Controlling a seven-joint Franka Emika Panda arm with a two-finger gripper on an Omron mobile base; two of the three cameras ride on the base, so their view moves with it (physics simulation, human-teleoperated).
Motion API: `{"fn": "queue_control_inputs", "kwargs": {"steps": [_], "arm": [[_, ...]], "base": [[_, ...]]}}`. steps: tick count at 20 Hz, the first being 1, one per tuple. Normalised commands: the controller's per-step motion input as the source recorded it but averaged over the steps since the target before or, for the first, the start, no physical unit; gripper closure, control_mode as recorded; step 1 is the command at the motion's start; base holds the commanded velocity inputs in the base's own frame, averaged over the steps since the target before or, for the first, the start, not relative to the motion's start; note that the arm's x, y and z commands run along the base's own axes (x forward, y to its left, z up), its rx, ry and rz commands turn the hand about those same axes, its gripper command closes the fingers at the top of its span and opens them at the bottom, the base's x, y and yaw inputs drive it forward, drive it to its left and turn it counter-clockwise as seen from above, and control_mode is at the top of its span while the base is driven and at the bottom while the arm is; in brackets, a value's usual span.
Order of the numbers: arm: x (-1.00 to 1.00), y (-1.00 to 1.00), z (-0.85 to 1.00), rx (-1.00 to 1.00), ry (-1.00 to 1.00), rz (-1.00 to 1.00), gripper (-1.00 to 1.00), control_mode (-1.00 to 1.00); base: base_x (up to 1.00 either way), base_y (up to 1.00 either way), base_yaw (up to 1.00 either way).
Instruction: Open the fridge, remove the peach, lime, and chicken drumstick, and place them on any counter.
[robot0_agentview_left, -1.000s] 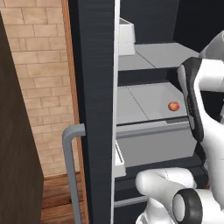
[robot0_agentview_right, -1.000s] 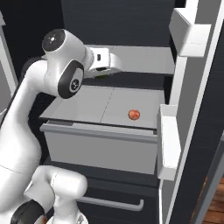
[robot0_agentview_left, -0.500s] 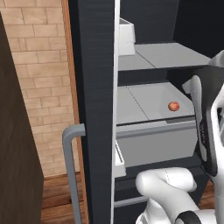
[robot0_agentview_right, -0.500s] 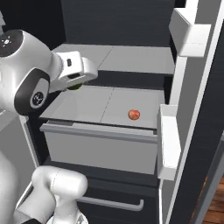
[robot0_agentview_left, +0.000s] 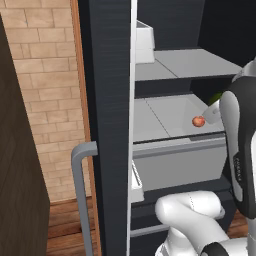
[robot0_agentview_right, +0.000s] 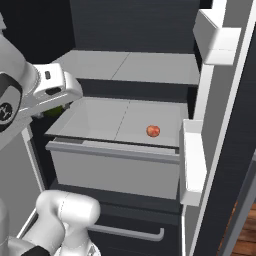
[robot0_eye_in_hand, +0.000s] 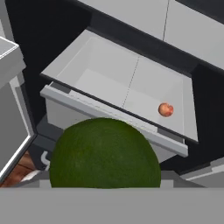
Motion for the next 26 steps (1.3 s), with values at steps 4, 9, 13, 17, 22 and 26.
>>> {"fn": "queue_control_inputs", "kwargs": {"steps": [4, 9, 13, 17, 22, 26], "arm": [[-0.15, 0.03, -0.08, 0.01, 0.08, 0.03, 1.0, -1.0], [0.0, -0.05, -0.08, 0.0, 0.01, 0.0, 1.0, -1.0], [0.0, -0.01, -0.03, 0.0, 0.0, 0.0, 1.0, -1.0], [0.0, 0.0, -0.01, 0.0, 0.0, 0.0, 1.0, -1.0], [0.0, 0.0, 0.0, 0.0, 0.0, 0.0, 1.0, 1.0], [0.0, 0.0, 0.0, 0.0, 0.0, 0.0, 1.0, 1.0]], "base": [[0.0, 0.0, 0.0], [0.0, 0.0, 0.0], [0.0, 0.0, 0.0], [0.0, 0.0, 0.0], [-0.24, 0.0, 0.0], [-0.97, -0.09, -0.01]]}}
